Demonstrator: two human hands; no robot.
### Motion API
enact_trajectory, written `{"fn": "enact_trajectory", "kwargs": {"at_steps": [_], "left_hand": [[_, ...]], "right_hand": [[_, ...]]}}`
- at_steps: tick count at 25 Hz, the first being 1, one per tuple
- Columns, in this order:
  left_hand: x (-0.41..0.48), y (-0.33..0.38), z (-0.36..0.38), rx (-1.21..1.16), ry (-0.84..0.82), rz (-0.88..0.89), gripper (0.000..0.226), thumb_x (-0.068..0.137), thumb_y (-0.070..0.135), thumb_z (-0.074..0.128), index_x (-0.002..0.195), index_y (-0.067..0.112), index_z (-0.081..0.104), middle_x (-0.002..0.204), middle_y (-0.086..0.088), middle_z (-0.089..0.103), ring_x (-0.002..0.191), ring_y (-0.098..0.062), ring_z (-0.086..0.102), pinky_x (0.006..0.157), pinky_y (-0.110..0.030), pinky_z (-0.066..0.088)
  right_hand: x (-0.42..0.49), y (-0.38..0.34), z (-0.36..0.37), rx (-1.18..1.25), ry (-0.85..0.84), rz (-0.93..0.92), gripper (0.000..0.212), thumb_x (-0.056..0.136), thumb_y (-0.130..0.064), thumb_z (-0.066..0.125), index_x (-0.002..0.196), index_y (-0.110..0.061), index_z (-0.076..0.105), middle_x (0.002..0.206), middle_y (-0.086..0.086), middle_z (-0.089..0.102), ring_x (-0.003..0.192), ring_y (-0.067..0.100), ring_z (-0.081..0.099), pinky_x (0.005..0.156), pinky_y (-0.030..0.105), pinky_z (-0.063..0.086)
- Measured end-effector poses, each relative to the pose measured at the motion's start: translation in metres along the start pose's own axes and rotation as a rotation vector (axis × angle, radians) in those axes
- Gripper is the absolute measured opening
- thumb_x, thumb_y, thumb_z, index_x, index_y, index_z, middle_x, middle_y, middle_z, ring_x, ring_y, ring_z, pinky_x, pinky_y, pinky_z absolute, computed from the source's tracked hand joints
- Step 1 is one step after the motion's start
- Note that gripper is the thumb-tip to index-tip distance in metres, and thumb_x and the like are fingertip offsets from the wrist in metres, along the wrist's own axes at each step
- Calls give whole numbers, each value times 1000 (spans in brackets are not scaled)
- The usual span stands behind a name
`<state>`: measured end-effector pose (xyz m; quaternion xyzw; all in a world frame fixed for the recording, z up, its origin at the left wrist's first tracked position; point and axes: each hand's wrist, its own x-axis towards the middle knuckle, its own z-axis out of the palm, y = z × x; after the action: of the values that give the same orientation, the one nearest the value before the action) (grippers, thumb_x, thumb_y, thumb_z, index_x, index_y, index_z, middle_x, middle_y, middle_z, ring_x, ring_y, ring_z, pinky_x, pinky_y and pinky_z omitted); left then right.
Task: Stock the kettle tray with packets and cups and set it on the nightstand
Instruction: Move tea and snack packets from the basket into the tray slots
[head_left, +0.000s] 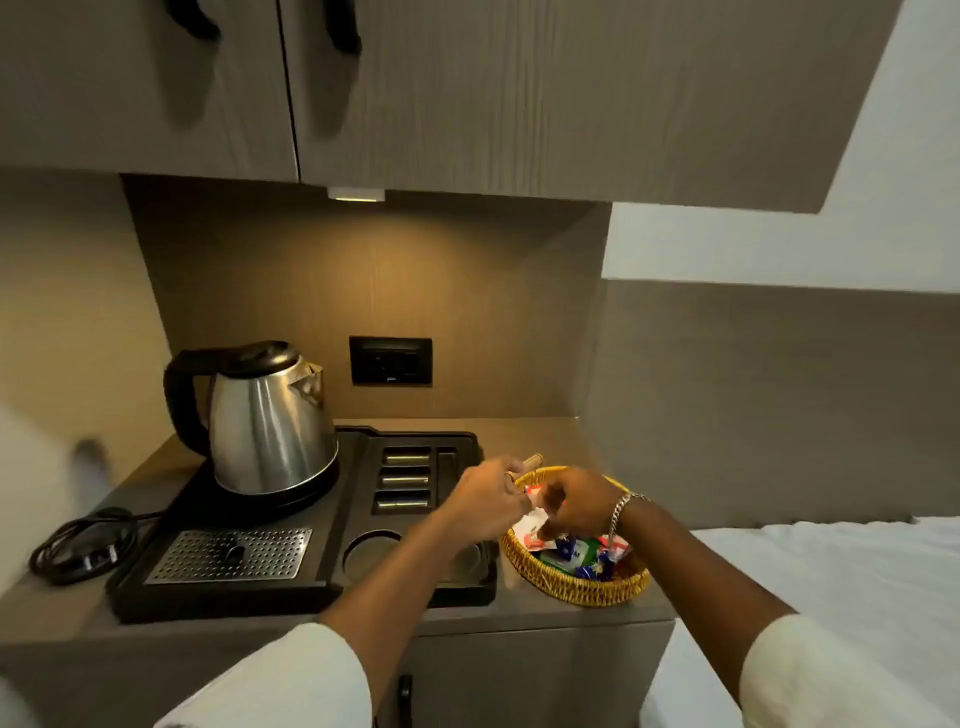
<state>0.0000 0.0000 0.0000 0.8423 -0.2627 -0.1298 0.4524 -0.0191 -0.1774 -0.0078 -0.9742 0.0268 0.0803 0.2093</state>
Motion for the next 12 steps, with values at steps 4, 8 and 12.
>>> {"fn": "enact_trajectory", "kwargs": {"at_steps": [4,8,12], "left_hand": [[19,-15,9,-66,82,-101,42,84,11,66,124,12,51,93,-8,70,81,-13,66,61,-20,53],[26,-30,3,-150,65,-121,34,85,11,65,116,17,56,98,-7,67,86,-15,66,61,-23,56],[23,-45,-8,-154,71,-87,31,84,13,67,112,21,59,101,-1,64,88,-10,63,58,-15,49]], "right_hand": [[20,13,14,1,5,-59,65,60,-36,86,119,-21,61,112,-1,68,98,18,62,81,33,54],[30,19,21,41,8,-129,48,63,-29,86,107,-24,68,101,-5,70,90,12,64,73,26,56],[29,20,15,126,67,-111,17,68,-20,83,79,-24,71,75,-12,69,68,1,64,55,13,47]]}}
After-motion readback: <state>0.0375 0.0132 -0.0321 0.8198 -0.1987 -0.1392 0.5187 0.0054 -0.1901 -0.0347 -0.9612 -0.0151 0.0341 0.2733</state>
